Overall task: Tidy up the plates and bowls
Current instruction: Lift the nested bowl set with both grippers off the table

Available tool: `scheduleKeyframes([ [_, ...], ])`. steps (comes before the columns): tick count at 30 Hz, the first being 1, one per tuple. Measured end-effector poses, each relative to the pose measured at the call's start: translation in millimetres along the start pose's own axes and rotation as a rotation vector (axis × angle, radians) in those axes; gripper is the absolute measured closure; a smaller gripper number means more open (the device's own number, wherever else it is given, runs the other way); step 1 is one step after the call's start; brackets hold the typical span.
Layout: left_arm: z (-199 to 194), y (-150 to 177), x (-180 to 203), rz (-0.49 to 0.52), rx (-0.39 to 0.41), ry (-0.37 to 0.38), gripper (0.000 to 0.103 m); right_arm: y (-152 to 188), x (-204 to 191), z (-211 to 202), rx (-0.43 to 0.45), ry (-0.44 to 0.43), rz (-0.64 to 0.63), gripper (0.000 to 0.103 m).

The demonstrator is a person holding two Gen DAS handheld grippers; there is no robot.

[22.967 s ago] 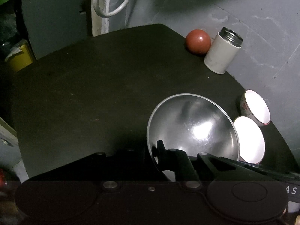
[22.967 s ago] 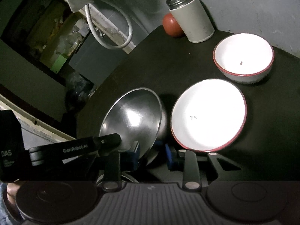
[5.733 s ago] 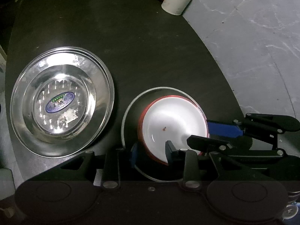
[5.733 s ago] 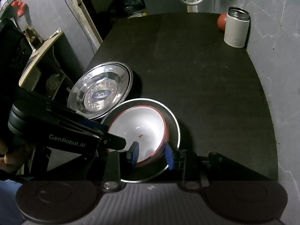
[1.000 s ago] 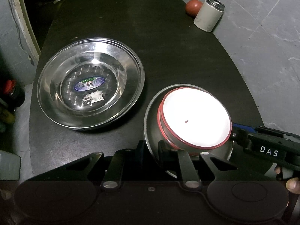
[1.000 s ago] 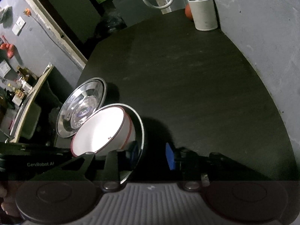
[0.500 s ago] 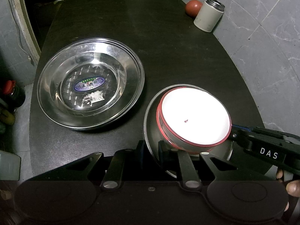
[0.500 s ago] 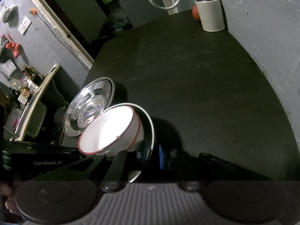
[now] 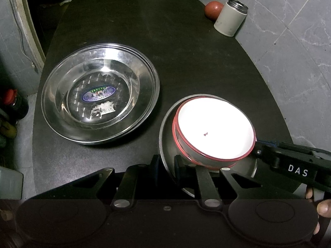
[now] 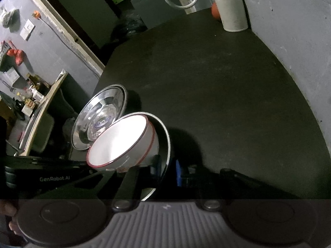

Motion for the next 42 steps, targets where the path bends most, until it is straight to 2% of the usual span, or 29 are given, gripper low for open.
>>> scheduleKeyframes([
  [27,0,-1,24,0.035,0.012,0.035,0.090,4,19,-25,0.027,0.025,0.032,0.088],
  [42,-12,-9,18,0.032,0.046,0.040,0.091,-6,10,-27,0.052,0.019,0.024,0.088],
])
Point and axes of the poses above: each gripper's, at about its wrist camera, not at the fingertips, and z roughly the way its jaws point, x to its right, y to its underside, the point moved 6 cm from there along z, roughly the way its jaws point, and after that the axes turned 12 degrees about -z, right-handed, at the moved point
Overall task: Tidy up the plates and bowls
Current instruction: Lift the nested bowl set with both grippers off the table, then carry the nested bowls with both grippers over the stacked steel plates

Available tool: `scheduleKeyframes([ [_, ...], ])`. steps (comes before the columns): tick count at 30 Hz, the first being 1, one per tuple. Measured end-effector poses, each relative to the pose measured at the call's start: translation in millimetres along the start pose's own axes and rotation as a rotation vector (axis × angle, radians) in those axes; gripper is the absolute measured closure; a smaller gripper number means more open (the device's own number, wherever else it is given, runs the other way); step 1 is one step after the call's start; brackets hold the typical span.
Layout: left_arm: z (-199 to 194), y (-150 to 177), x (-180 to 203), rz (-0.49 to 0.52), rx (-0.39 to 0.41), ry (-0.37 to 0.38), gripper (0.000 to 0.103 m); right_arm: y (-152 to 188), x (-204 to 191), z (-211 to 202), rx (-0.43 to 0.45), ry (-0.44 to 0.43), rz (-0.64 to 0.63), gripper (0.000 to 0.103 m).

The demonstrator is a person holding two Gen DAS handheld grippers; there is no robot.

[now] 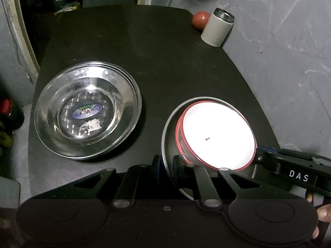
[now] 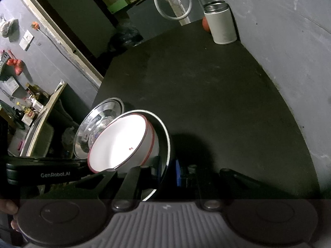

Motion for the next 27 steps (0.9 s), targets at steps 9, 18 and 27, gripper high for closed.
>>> scheduleKeyframes([
  [9,-9,-13,-15,0.007,0.018,0.008,0.091,-11,-15,7,0.017,0.002,-0.009,0.088],
  [18,-18,-21,-31,0.014,0.013,0.017,0.091,-18,-31,14,0.027,0.001,-0.008,0.088],
  [27,-18,-29,-39,0.021,0.005,0.030,0.091,-22,-41,18,0.026,0.019,-0.004,0.088],
])
Point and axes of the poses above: each gripper's, at about its wrist camera, not at the fingertips, and z roughly the way its jaws point, x to its right, y to its underside, the point moved 6 cm from there along z, roughly the way its jaws point, and after that the axes turned 12 degrees about -z, right-handed, at the moved point
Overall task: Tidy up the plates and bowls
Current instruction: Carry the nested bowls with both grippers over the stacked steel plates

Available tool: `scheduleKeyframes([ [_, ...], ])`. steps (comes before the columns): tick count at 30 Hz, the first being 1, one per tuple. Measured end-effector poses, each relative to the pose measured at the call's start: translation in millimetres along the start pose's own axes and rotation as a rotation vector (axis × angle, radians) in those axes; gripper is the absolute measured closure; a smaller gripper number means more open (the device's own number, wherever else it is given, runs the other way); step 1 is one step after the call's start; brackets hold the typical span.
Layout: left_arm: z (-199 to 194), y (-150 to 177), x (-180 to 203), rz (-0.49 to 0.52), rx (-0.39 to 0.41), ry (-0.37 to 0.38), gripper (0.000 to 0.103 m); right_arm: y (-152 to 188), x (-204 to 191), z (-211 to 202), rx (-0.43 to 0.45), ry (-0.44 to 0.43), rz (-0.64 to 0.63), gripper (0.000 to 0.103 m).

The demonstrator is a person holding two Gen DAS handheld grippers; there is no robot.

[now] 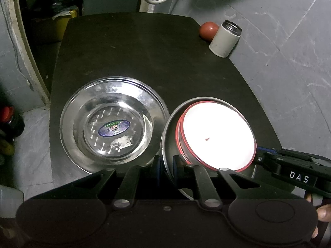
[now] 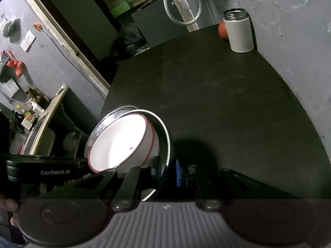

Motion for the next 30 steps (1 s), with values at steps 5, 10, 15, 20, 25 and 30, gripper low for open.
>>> scheduleKeyframes([
  [5,-1,-4,-6,-0.001,-0.002,0.008,0.091,-2,-5,2,-0.003,0.009,-0.002,0.088],
  [10,-4,-8,-11,-0.005,0.006,0.008,0.091,-8,-12,6,-0.002,0.010,-0.008,0.088],
  [15,-8,-15,-20,-0.019,0.015,0.005,0.091,-15,-21,13,-0.004,0.005,-0.021,0.088],
  [20,-12,-21,-32,-0.037,0.024,-0.001,0.091,-22,-30,21,-0.007,-0.005,-0.034,0.088],
  [25,-14,-27,-42,-0.054,0.030,-0.008,0.091,-27,-37,28,-0.013,-0.016,-0.047,0.088],
  [30,-17,-30,-50,-0.072,0.038,-0.016,0.091,-31,-45,34,-0.018,-0.026,-0.059,0.088],
])
Point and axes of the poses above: each gripper's, at about its wrist camera, not at the fingertips, and z roughly the way its jaws point, x to its right, y to its underside, the point moved 6 cm from there along z, roughly the way its jaws point, and after that the axes turned 12 degrees about -z, right-handed, at the moved point
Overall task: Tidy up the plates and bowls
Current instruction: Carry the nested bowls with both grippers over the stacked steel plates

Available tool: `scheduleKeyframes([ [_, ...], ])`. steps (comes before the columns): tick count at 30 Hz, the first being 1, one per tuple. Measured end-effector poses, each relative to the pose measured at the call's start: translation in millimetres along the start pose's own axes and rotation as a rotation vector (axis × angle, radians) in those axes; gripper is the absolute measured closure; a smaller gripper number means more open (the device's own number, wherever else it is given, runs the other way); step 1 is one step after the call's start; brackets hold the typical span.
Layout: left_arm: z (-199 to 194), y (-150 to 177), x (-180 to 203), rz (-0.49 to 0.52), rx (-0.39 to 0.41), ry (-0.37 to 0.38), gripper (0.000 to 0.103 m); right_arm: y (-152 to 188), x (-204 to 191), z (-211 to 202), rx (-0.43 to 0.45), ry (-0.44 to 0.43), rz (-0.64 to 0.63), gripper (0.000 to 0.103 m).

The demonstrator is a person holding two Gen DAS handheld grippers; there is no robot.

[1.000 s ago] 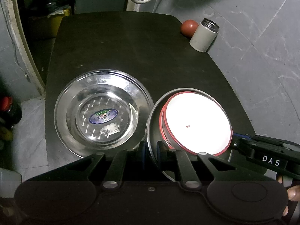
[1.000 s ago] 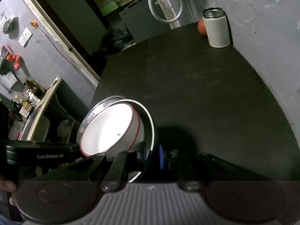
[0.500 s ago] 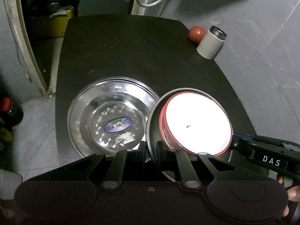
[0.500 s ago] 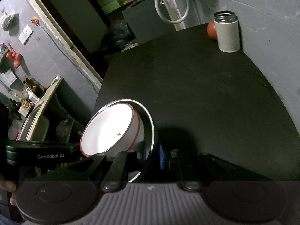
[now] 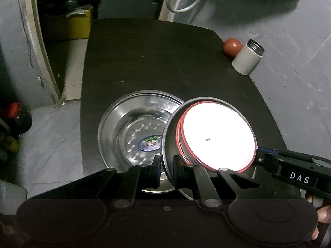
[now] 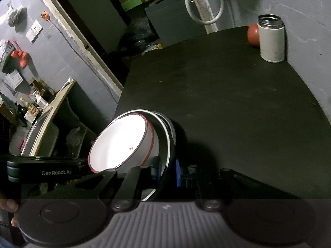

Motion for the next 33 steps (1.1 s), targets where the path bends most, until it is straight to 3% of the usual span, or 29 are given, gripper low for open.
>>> scheduleKeyframes([
  [33,4,-16,-39,-0.095,0.003,-0.025,0.092,-20,-24,31,-0.040,-0.032,-0.041,0.088],
])
Point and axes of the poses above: each gripper's, at about its wrist camera, not at the fingertips, and z roughly the way its jaws point, x to its right, y to its underside, the point moved 6 cm from there along z, roughly the way its jaws point, and after that the axes turned 12 degrees about -z, right-handed, at the moved point
